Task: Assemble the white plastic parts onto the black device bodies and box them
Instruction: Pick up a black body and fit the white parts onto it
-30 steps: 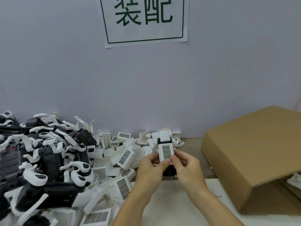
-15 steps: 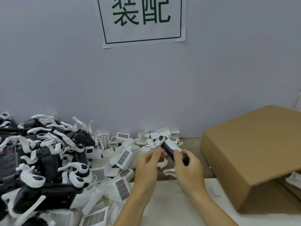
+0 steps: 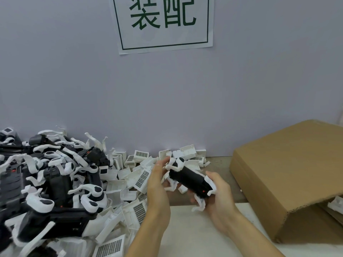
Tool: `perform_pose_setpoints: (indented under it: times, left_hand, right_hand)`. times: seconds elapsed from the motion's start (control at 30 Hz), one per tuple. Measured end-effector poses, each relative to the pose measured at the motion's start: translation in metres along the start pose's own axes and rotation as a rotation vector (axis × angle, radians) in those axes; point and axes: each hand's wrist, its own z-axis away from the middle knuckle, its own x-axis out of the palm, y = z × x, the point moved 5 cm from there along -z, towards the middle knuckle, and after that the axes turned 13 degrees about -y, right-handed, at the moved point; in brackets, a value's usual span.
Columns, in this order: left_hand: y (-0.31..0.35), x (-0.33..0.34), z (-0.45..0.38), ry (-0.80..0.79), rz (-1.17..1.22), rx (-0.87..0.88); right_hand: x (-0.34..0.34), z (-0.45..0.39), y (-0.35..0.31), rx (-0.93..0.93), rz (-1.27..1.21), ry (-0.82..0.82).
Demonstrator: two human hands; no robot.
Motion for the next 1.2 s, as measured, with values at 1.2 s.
perform_pose_setpoints:
  times: [1.2]
  left_hand:
    - [-0.01,0.0,-0.004,-0.008,-0.094,-0.108]
  right_hand:
    - [-0.004,0.015,-0.052,0.183,1.473,0.009]
